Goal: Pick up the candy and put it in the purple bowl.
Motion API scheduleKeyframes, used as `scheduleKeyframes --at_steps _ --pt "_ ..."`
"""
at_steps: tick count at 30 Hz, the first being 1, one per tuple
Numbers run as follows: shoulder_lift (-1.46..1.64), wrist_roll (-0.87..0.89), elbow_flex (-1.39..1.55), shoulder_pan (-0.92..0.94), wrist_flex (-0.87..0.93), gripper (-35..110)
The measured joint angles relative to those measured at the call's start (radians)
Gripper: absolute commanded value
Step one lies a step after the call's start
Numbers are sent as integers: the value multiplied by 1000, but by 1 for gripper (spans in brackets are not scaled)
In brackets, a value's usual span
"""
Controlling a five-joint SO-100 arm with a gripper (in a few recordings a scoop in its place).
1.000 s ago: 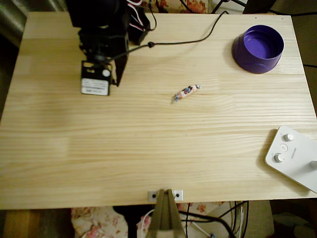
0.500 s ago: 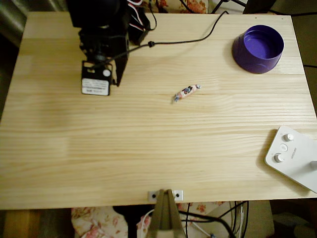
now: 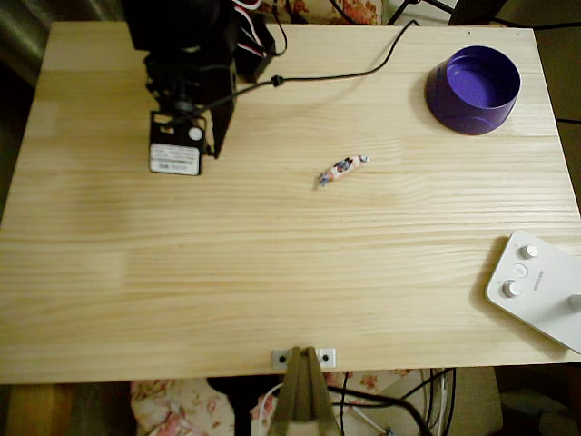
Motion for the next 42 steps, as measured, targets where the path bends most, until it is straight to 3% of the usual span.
scheduleKeyframes --at_steps 42 --pt "-71 -34 -75 20 3 0"
